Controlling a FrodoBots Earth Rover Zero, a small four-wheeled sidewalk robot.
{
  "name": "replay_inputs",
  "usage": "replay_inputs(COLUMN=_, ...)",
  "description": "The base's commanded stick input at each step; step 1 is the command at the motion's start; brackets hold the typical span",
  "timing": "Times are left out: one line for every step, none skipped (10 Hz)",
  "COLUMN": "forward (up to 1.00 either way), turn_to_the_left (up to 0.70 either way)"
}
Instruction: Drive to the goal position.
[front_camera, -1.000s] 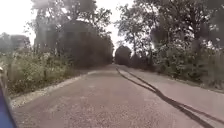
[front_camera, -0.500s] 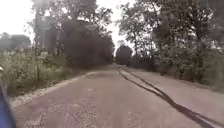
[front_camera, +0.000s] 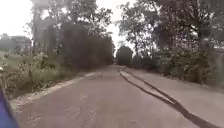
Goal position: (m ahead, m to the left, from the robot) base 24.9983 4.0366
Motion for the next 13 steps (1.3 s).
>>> replay_inputs(forward=0.70, turn_to_the_left=-0.01)
replay_inputs(forward=0.70, turn_to_the_left=-0.01)
replay_inputs(forward=0.70, turn_to_the_left=-0.01)
replay_inputs(forward=0.70, turn_to_the_left=-0.01)
replay_inputs(forward=0.70, turn_to_the_left=-0.01)
replay_inputs(forward=0.70, turn_to_the_left=-0.01)
replay_inputs(forward=0.70, turn_to_the_left=-0.01)
replay_inputs(forward=0.70, turn_to_the_left=-0.01)
replay_inputs(forward=0.70, turn_to_the_left=-0.01)
replay_inputs(forward=0.70, turn_to_the_left=-0.01)
replay_inputs(forward=0.70, turn_to_the_left=-0.01)
replay_inputs(forward=0.70, turn_to_the_left=-0.01)
replay_inputs(forward=0.70, turn_to_the_left=-0.01)
